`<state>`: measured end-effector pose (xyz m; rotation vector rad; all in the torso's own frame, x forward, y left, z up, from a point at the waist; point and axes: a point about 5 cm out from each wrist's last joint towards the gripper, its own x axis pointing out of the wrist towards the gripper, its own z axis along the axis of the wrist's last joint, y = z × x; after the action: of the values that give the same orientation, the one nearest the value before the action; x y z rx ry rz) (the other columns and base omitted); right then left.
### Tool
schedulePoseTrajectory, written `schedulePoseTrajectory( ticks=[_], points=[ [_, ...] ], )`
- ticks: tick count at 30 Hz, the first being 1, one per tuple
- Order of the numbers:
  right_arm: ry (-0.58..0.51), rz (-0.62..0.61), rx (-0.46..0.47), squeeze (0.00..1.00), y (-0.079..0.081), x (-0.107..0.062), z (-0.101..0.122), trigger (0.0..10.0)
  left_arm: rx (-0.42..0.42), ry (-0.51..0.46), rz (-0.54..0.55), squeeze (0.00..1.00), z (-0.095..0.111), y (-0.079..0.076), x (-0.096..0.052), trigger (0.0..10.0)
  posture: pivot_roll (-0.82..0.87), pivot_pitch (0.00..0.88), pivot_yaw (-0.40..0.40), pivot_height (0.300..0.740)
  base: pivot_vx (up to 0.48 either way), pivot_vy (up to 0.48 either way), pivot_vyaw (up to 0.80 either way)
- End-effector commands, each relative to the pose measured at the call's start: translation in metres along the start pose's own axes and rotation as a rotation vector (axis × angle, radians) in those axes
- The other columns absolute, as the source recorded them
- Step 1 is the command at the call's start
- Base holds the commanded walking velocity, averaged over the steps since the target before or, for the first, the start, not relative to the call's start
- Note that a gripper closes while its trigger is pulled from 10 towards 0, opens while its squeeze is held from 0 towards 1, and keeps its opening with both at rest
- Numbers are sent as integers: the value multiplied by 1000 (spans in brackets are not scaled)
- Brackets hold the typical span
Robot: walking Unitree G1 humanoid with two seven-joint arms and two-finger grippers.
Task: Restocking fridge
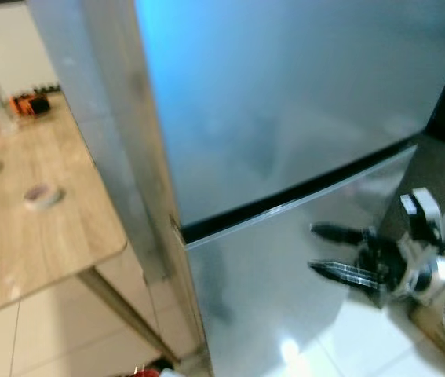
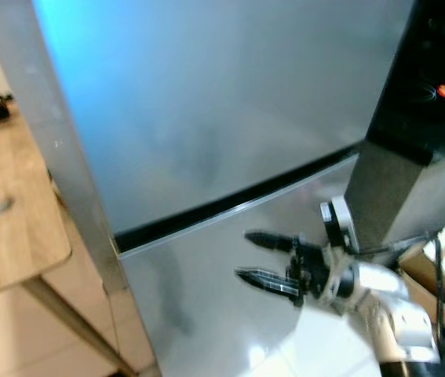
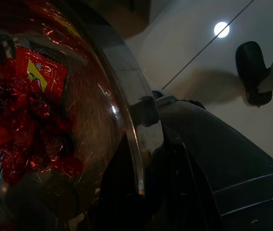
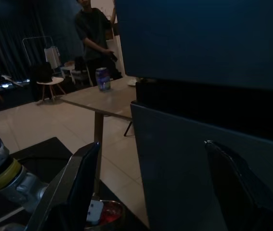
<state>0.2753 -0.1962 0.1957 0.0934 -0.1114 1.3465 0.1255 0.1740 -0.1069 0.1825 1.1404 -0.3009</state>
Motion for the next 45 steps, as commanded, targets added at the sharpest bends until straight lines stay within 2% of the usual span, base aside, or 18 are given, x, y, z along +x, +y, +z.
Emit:
schedulePoseTrajectory(
  ticks=[1, 9, 19, 22, 24, 30, 38, 42, 45],
  points=[
    [27, 42, -50, 0, 1, 12, 8, 10000, 5, 74, -3, 0, -19, -1, -3, 10000, -94, 4, 23, 740, 0, 0, 0],
    [129, 79, -309, 0, -13, 50, 39, 10000, 26, 89, 15, 0, -24, 2, -4, 10000, -97, 7, 21, 740, 0, 0, 0],
    [177, 132, -346, 0, -14, 61, 40, 10000, 28, 92, 18, 0, -25, 2, -4, 10000, -96, 10, 18, 740, 0, 0, 0],
    [281, 212, -385, 0, -14, 72, 33, 10000, 32, 95, 17, 0, -26, 1, -5, 10000, -92, 12, 17, 740, 0, 0, 0],
    [300, 218, -396, 0, -14, 75, 31, 10000, 32, 95, 17, 0, -26, 1, -5, 10000, -92, 12, 17, 740, 0, 0, 0],
    [492, 192, -554, 0, -25, 93, 16, 10000, 24, 96, 17, 0, -27, 1, -5, 10000, -87, 17, 13, 740, 0, 0, 0],
    [582, 144, -662, 0, -41, 101, 18, 10000, 24, 96, 17, 0, -27, 1, -5, 10000, -86, 22, 14, 740, 0, 0, 0],
    [640, 150, -746, 0, -48, 109, 22, 10000, 16, 95, 17, 0, -27, 0, -5, 10000, -88, 26, 10, 740, 0, 0, 0],
    [652, 155, -762, 0, -50, 111, 22, 10000, 13, 95, 18, 0, -27, 0, -5, 10000, -88, 26, 10, 740, 0, 0, 0]
  ],
)
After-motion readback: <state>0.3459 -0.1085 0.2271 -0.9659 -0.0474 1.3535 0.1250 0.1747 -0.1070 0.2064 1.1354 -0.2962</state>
